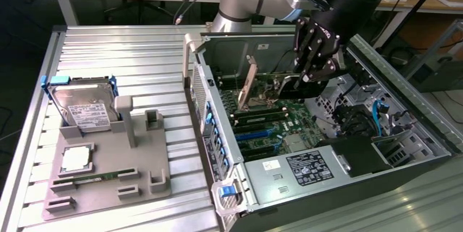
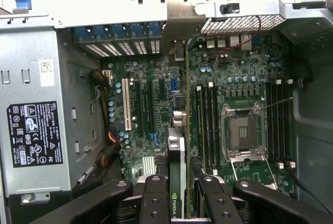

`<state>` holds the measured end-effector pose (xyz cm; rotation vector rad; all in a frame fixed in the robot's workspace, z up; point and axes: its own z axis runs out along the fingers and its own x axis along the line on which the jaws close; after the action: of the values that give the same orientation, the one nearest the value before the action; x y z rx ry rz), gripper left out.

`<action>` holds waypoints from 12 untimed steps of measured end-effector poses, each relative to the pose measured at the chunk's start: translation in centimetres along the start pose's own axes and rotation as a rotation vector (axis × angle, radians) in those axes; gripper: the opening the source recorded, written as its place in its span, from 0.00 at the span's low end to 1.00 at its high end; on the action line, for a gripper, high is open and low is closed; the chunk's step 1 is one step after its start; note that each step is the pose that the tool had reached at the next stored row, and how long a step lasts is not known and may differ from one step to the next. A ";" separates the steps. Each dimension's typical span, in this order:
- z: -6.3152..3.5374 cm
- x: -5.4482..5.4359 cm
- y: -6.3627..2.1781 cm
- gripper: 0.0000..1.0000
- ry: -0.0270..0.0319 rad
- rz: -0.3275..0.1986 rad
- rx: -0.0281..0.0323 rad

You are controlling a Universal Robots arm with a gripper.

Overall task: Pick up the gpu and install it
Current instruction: 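Insert the gpu into the slot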

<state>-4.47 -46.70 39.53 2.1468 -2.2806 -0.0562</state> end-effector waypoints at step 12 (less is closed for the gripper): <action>0.23 0.0 -0.01 0.27 0.0000 0.000 0.0000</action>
<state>-4.47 -46.70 39.29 2.1468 -2.2807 -0.0562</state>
